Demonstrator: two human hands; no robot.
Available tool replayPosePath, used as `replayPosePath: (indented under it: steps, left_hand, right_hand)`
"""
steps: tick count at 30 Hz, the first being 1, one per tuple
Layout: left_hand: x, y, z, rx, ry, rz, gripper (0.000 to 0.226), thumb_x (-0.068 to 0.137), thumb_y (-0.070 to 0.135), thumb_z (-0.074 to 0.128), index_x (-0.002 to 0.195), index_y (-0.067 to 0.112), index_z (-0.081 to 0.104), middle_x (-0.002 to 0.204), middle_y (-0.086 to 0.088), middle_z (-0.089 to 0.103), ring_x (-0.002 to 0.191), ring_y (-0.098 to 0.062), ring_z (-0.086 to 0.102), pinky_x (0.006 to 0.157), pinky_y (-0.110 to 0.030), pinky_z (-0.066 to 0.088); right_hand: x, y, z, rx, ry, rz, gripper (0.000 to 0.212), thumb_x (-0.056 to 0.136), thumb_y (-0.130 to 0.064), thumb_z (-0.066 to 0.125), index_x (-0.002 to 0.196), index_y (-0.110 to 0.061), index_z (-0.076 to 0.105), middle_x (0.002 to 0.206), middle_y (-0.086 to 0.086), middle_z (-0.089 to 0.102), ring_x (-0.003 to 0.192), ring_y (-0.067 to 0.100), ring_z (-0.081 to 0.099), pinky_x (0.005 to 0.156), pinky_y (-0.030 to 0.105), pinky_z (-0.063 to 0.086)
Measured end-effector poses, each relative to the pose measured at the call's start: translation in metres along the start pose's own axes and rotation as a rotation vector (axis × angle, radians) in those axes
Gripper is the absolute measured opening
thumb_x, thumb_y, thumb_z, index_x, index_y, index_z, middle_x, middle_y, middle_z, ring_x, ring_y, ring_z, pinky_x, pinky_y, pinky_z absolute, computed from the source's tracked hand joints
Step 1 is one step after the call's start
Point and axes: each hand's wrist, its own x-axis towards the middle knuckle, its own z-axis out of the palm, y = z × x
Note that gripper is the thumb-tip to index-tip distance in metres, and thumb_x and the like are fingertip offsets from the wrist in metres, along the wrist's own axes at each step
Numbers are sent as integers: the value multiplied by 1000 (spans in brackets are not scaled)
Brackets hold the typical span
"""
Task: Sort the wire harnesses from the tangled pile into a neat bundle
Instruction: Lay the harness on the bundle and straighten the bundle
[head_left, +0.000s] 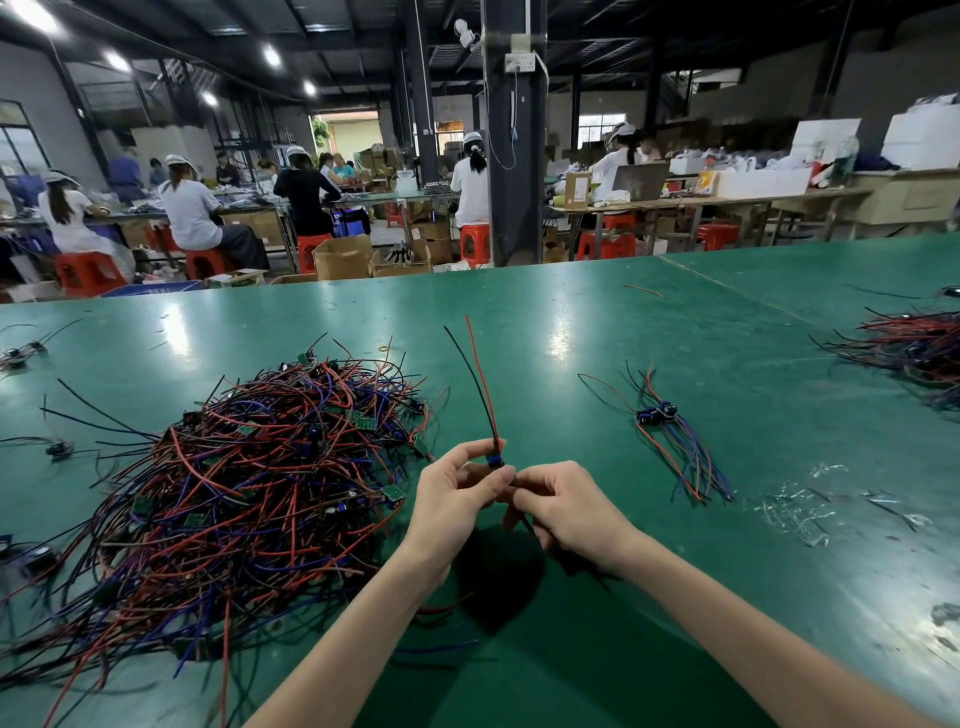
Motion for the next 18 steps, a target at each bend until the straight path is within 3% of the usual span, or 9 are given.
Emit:
replayPosePath:
  steps: [5,11,18]
  left_hand:
    - [2,-1,-1,43,80,37,24,83,0,67,103,13,66,72,-1,65,63,-4,59,66,-15,51]
    - [7,6,-7,-4,168,40,20,84,3,66,102,13,65,80,-8,65,70,-10,58,67,-15,51]
    - [3,10,-4,-84,96,-35,25,85,-5,62,106,8,59,85,-9,67,76,-15,64,72,-21,55]
  right_hand:
    - [3,4,0,-94,0,-41,21,90,-14,59,76,-6,72,72,27,66,36,11,42,40,22,36]
    - [4,0,2,110,-81,48,14,91,-15,61,81,-12,69,68,2,73,30,5,39,32,16,29]
    - [3,-1,4,276,-55,160,15,90,-9,59,77,-6,66,69,11,71,26,6,37,27,14,23]
